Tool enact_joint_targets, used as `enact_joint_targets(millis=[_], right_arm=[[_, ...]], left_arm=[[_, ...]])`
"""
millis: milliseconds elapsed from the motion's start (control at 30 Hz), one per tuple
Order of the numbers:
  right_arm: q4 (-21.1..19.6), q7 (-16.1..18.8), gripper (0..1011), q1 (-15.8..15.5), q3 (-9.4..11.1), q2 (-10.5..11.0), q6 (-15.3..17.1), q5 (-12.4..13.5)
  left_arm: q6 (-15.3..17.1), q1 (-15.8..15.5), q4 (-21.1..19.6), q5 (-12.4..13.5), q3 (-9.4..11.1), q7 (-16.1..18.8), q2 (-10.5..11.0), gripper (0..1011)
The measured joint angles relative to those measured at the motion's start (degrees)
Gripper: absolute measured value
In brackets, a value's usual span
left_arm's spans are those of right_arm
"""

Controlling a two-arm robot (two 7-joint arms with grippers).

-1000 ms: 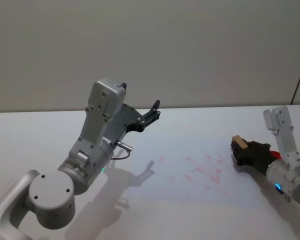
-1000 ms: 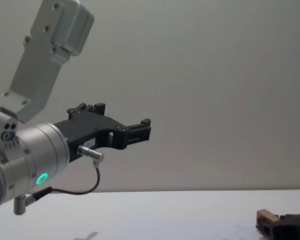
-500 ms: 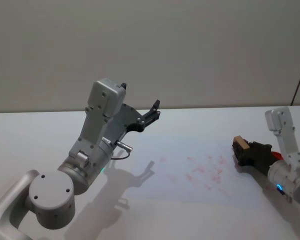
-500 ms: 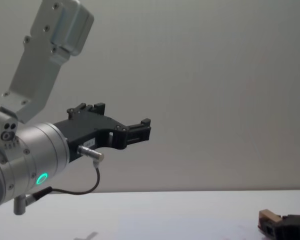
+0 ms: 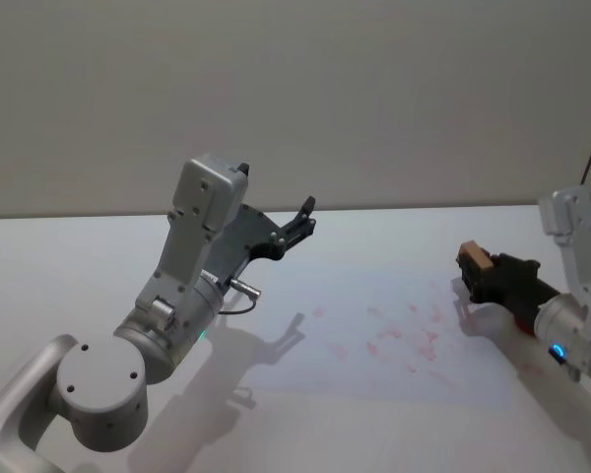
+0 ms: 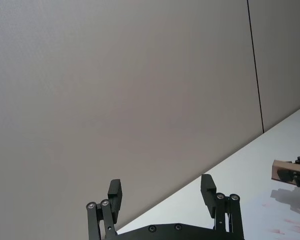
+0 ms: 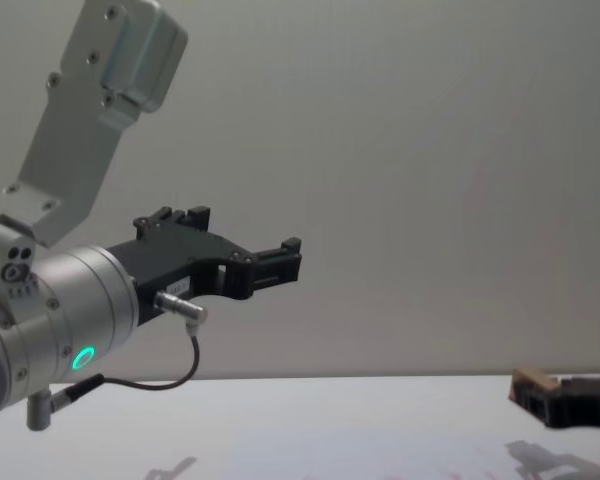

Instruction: Use the one hand to pick up the stamp and affix it onto the A4 paper.

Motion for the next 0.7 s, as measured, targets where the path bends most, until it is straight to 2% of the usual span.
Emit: enact_joint_targets(millis=[400,700], right_arm=[[-8.11,0.19,220,-4.34,1.93,2.95,0.27,3.06],[-11.09,-0.52,220,-8.19,3.76,5.75,0.30,4.53]], left_arm=[[0.00,0.00,0.00,0.00,0.00,0.00,0.00,1001],[0.00,0.00,0.00,0.00,0.00,0.00,0.00,1001]])
